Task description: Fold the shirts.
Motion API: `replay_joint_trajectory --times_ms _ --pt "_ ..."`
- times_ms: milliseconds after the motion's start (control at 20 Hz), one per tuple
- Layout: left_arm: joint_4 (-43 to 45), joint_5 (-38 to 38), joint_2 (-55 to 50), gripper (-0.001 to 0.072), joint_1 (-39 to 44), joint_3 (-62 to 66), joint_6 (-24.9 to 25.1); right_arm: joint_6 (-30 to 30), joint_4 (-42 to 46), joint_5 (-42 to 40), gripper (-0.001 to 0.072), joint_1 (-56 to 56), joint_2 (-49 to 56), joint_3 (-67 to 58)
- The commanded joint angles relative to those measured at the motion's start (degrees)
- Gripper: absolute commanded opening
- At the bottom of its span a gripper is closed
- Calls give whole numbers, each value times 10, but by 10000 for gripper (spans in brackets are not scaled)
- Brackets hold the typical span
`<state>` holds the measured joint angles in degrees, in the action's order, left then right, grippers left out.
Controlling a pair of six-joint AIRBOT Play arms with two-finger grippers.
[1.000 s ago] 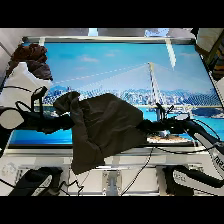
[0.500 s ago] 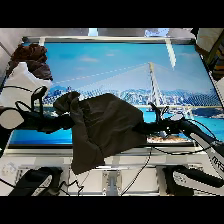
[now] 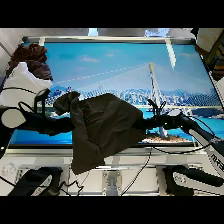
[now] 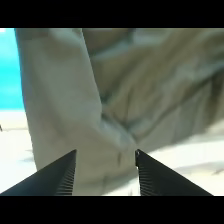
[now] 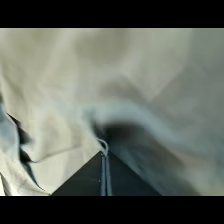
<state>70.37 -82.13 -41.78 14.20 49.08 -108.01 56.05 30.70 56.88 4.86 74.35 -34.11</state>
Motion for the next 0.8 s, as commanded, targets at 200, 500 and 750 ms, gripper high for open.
replay_joint_trajectory --times_ms 200,500,750 --pt "12 11 -85 487 169 -125 -26 75 134 79 21 1 0 -67" --pt "-5 133 -333 499 289 -45 -16 72 150 99 21 1 0 -67" --pt "58 125 -377 547 287 105 -27 70 188 107 22 1 0 -67"
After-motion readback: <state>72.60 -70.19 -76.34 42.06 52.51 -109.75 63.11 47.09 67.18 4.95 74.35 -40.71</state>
